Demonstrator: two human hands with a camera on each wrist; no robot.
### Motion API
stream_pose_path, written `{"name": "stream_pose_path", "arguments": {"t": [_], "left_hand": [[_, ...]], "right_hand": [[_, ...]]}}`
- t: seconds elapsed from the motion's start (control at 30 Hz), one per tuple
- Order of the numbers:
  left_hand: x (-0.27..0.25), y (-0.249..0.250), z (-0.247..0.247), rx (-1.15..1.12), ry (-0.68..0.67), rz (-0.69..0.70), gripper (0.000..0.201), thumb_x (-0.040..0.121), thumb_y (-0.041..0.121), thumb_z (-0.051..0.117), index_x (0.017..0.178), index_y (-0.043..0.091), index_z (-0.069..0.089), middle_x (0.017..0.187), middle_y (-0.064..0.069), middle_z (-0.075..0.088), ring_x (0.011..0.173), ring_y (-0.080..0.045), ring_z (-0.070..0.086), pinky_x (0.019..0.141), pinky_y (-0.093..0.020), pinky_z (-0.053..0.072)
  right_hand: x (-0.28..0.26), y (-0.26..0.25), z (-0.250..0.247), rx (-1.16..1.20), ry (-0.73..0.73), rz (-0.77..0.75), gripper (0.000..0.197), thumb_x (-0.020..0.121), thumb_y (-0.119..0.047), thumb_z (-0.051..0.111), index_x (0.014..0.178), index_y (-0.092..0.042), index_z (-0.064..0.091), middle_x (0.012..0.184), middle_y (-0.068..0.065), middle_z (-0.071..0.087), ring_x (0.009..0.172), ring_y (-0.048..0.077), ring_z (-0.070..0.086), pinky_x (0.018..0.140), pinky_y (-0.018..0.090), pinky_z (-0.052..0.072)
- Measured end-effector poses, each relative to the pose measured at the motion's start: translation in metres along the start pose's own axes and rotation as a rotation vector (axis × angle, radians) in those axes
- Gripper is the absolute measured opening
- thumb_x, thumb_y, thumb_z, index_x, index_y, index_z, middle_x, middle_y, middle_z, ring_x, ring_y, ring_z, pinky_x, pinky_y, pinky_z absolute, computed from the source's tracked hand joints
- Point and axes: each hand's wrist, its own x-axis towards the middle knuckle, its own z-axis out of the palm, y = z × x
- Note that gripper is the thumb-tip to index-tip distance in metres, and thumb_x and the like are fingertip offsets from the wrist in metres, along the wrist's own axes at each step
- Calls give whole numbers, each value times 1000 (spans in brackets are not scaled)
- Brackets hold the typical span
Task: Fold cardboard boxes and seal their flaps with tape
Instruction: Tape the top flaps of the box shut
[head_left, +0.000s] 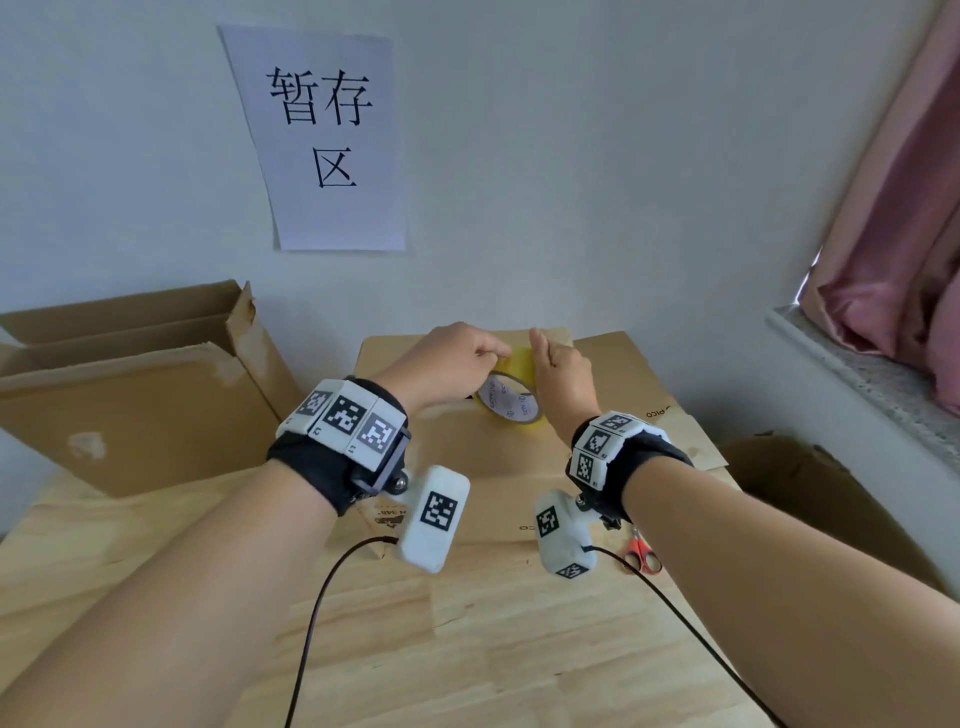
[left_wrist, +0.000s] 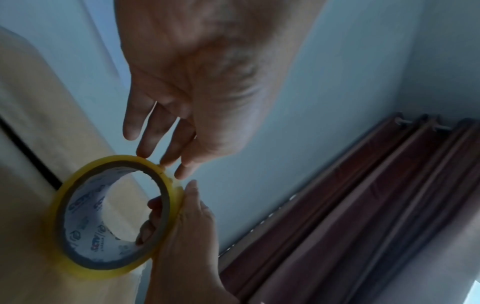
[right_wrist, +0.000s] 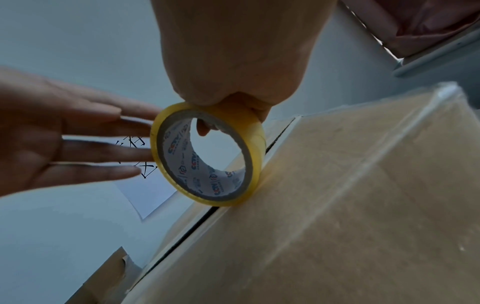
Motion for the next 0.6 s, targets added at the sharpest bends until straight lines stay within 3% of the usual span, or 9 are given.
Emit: {"name": "stream_pose_path", "arguments": {"t": [0.13, 0.23, 0.3, 0.37, 0.47, 0.53, 0.6], "left_hand": [[0, 3, 0, 3, -49, 57, 31, 99, 21, 45, 121, 31, 63, 132, 5, 58, 120, -9, 52, 90, -18, 35], [2, -9, -1, -70, -14, 45, 34, 97, 17, 48, 126, 29, 59, 131, 8, 58, 122, -6, 51, 94, -15, 35], [5, -21, 0, -96, -69, 17, 46, 93, 12, 52, 136, 27, 49, 137, 5, 53, 127, -8, 48, 100, -19, 38], [5, -29, 6, 42, -130, 20, 63, 90, 13, 56, 146, 28, 32, 148, 2, 41, 133, -13, 42, 104, -24, 38], [7, -30, 20, 239, -79, 94, 71, 91, 11, 50, 151, 26, 16, 155, 0, 27, 136, -21, 36, 105, -27, 32], [11, -28, 28, 287, -12, 105, 65, 94, 11, 44, 151, 24, 16, 145, -7, 42, 125, -29, 48, 96, -34, 40], [16, -30, 33, 315, 49, 72, 56, 96, 11, 37, 148, 22, 20, 120, -15, 58, 104, -34, 57, 80, -35, 43]], "right_hand": [[2, -2, -2, 14, -15, 3, 53, 102, -37, 33, 56, -10, 32, 56, 2, 36, 51, 15, 33, 49, 28, 27], [3, -1, -1, -28, -19, 2, 54, 102, -38, 31, 55, -11, 32, 55, 2, 37, 53, 16, 35, 59, 30, 30], [4, 0, 0, -49, -21, 1, 54, 102, -39, 31, 55, -12, 30, 55, 1, 36, 51, 15, 33, 60, 29, 30], [5, -2, 1, -63, -25, 3, 54, 102, -40, 30, 55, -12, 28, 55, 1, 35, 51, 15, 32, 58, 29, 29], [9, -5, 2, -107, -61, 1, 53, 102, -41, 29, 55, -14, 30, 55, 1, 36, 51, 15, 33, 57, 29, 29], [12, -9, 3, -132, -101, 5, 52, 101, -42, 29, 56, -17, 32, 55, 0, 37, 51, 13, 34, 59, 28, 30], [16, -10, 3, -145, -144, 17, 53, 100, -47, 29, 56, -18, 32, 56, -1, 37, 52, 14, 35, 62, 28, 32]]}}
